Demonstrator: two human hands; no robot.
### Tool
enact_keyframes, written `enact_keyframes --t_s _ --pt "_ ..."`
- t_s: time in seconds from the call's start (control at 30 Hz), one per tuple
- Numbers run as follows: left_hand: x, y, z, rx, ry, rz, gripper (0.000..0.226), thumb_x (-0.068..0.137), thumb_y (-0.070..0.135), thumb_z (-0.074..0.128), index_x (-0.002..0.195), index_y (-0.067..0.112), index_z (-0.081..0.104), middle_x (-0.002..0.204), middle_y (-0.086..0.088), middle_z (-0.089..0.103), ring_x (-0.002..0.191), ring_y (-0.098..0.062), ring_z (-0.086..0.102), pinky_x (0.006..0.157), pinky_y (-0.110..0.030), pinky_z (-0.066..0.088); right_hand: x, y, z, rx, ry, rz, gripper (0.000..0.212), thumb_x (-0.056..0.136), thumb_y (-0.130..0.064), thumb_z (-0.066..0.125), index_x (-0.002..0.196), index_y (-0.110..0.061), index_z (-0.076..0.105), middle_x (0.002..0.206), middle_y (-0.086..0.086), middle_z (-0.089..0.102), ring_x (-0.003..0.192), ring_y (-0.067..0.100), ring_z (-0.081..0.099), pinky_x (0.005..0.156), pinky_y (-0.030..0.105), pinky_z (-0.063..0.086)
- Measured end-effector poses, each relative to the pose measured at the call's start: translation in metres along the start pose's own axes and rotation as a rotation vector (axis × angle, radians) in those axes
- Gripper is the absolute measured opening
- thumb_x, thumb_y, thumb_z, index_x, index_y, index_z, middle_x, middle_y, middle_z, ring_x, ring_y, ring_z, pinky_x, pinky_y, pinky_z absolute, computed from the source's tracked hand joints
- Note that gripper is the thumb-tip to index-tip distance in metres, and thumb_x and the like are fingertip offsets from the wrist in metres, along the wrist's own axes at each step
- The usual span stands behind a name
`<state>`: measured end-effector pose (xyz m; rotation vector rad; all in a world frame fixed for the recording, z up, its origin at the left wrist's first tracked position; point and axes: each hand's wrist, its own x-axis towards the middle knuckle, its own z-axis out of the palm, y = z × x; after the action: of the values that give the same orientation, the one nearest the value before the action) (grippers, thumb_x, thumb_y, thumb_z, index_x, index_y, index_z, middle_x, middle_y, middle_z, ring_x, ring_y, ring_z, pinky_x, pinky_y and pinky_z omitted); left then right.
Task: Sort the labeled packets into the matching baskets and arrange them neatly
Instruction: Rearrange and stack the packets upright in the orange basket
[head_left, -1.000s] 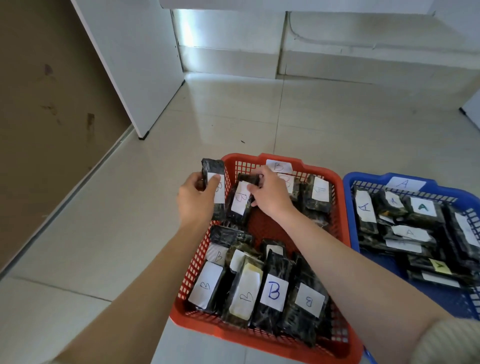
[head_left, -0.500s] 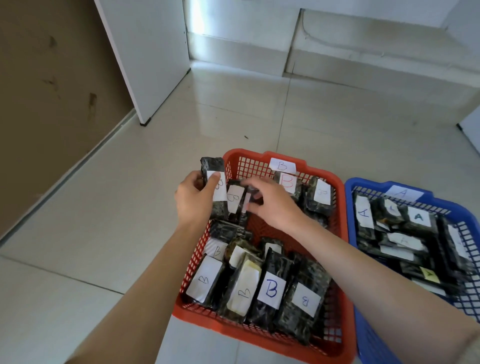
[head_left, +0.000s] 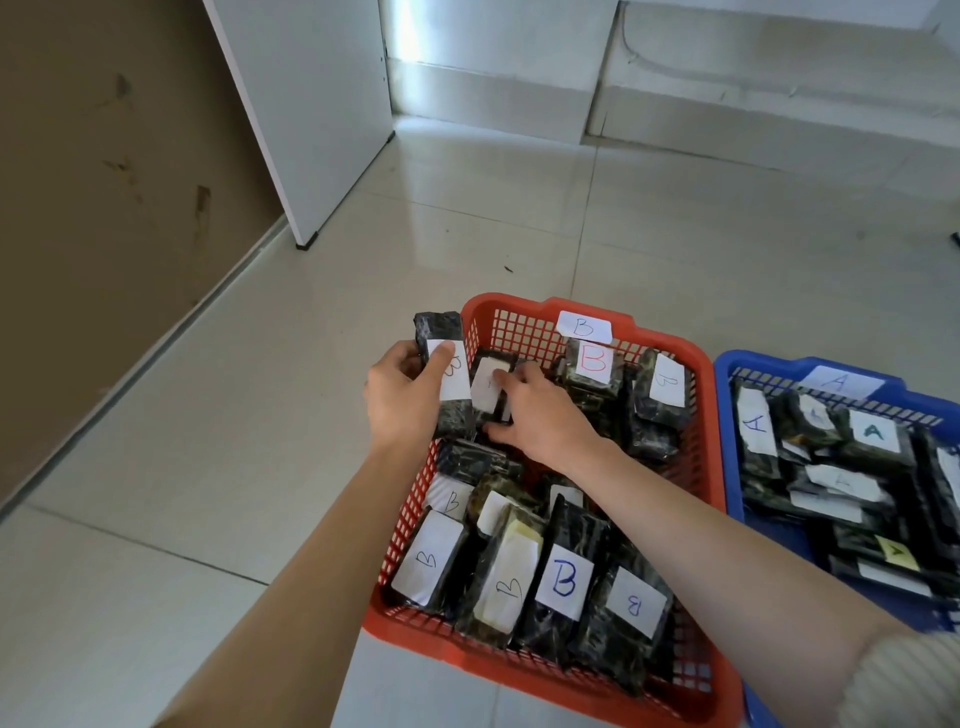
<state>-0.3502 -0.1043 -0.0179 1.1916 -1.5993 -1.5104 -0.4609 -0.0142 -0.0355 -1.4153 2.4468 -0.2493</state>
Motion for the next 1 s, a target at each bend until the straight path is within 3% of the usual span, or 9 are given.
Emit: enact_keyframes --t_s 0.27,0.37,0.47,0.53,0.6,0.77,0.83,0.93,1.0 --pt "-0.002 0.004 0.001 0.022 -0.021 0.028 0.009 0.086 0.03 0.066 0.078 0.032 0.063 0.081 0.0 0.071 0.079 -0.023 0.069 0.074 -0.048 0.057 0.002 0.004 -0.004 0.101 0.067 0.016 0.057 0.089 -0.035 0.062 0.139 -0.015 0.044 0.139 0.009 0.042 0.121 0.026 0.05 0.101 0.035 0.04" --pt "-0.003 0.003 0.001 0.05 -0.082 0.072 0.004 0.083 0.03 0.07 0.084 0.026 0.069 0.082 0.002 0.072 0.08 -0.02 0.069 0.076 -0.044 0.057 -0.003 0.001 -0.019 0.518 0.315 0.128 0.029 0.096 -0.021 0.051 0.123 -0.011 0.06 0.119 0.004 0.061 0.098 0.014 0.06 0.084 0.026 0.046" --pt "-0.002 0.002 0.001 0.054 -0.118 0.059 0.019 0.079 0.031 0.073 0.094 0.018 0.072 0.087 0.003 0.073 0.082 -0.014 0.069 0.08 -0.04 0.057 -0.013 -0.006 -0.031 1.13 0.044 0.223 0.024 0.094 -0.013 0.053 0.118 -0.013 0.061 0.106 0.005 0.067 0.089 0.017 0.066 0.073 0.031 0.054" --pt "-0.002 0.003 0.0 0.041 -0.142 0.048 0.018 0.079 0.028 0.073 0.094 0.019 0.072 0.088 0.002 0.073 0.08 -0.012 0.07 0.078 -0.036 0.058 -0.019 -0.012 -0.03 1.122 -0.138 0.194 0.028 0.089 -0.013 0.062 0.116 -0.016 0.06 0.107 0.002 0.068 0.096 0.016 0.065 0.074 0.03 0.055" --pt "-0.003 0.004 0.0 0.033 -0.169 0.041 0.019 0.079 0.027 0.073 0.096 0.019 0.07 0.092 0.0 0.074 0.079 -0.01 0.071 0.075 -0.031 0.058 -0.022 -0.016 -0.023 1.088 -0.18 0.194 0.034 0.086 -0.012 0.066 0.118 -0.013 0.059 0.108 0.002 0.069 0.096 0.015 0.065 0.068 0.027 0.054" --pt "-0.002 0.001 0.002 0.129 -0.053 0.094 0.042 0.084 0.047 0.062 0.121 0.026 0.059 0.115 0.0 0.064 0.091 -0.013 0.066 0.077 -0.037 0.058 -0.024 -0.012 -0.02 1.287 0.07 0.342 0.029 0.09 -0.003 0.059 0.118 -0.003 0.059 0.116 0.008 0.065 0.086 0.016 0.065 0.059 0.021 0.05" --pt "-0.001 0.0 0.002 0.153 -0.013 0.039 0.045 0.09 0.041 0.057 0.132 0.026 0.05 0.121 -0.005 0.061 0.093 -0.016 0.066 0.076 -0.037 0.058 -0.02 -0.007 -0.017 1.238 0.13 0.45 0.027 0.092 -0.004 0.056 0.119 -0.002 0.059 0.122 0.009 0.062 0.082 0.015 0.064 0.06 0.02 0.052" --pt "0.001 -0.001 0.004 0.263 -0.049 0.083 0.036 0.096 0.025 0.051 0.131 0.016 0.055 0.121 -0.003 0.064 0.086 -0.006 0.059 0.063 -0.011 0.049 -0.011 -0.01 -0.01 1.105 0.057 0.502 0.028 0.093 -0.004 0.054 0.12 -0.002 0.059 0.127 0.009 0.061 0.075 0.014 0.064 0.062 0.022 0.055" --pt "0.0 0.0 0.005 0.301 -0.05 0.129 0.032 0.097 0.02 0.05 0.128 0.015 0.058 0.12 -0.002 0.065 0.081 -0.003 0.056 0.059 -0.004 0.044 -0.001 -0.015 -0.007 1.063 0.062 0.515 0.029 0.092 -0.005 0.057 0.12 -0.003 0.06 0.124 0.009 0.062 0.069 0.014 0.066 0.06 0.021 0.056"
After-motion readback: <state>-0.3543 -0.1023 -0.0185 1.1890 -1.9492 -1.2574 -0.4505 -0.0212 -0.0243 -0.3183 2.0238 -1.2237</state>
